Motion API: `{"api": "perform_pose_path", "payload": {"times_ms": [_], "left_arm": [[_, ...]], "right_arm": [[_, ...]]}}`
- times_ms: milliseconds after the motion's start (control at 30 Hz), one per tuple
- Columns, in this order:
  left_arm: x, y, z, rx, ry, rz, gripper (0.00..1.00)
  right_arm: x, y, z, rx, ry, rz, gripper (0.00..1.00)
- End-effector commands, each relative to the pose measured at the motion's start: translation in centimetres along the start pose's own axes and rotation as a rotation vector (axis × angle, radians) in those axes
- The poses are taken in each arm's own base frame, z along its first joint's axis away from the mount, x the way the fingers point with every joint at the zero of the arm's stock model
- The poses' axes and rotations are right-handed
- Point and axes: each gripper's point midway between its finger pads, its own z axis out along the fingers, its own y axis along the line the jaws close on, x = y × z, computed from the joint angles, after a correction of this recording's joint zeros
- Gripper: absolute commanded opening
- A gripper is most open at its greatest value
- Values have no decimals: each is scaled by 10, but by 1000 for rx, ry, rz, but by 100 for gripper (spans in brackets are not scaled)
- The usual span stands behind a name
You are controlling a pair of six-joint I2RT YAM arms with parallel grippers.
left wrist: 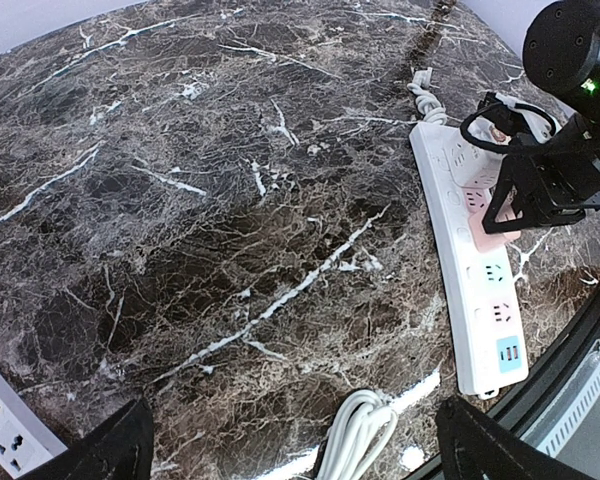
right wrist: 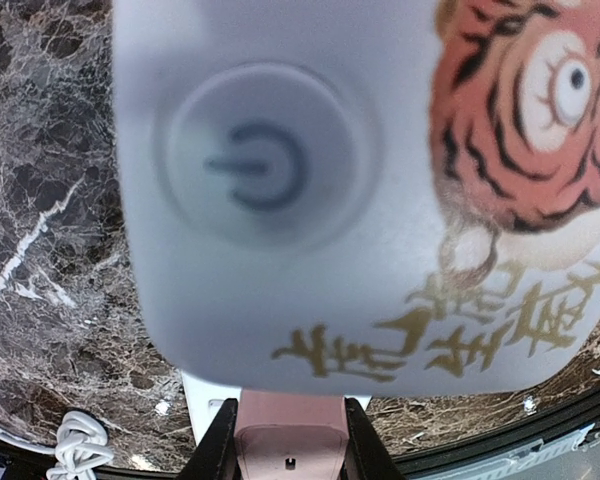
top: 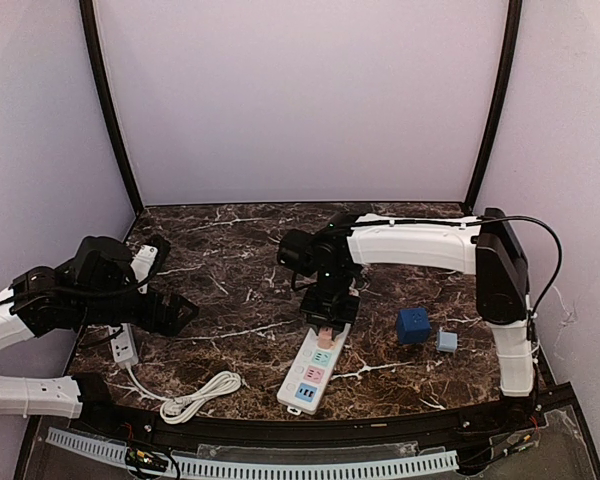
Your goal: Insert the plug
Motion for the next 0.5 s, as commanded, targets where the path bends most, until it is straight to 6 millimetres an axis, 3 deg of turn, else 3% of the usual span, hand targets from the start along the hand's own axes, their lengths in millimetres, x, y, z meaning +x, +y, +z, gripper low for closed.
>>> {"api": "perform_pose_path", "payload": {"times_ms": [0,267,400,467], "left_arm": [[4,4,1,-20,14,2,99],[4,5,2,-25,20,2,99],[4,5,2,-27,20,1,99],[4,5,2,-27,20,0,99]], "right_arm": [[11,-17,71,136,90,-26,0],[2,-13,44,101,30,-21,2],[-2,-10,27,66,5,-21,16],[-3,-10,18,56,-8,-17,33]]}}
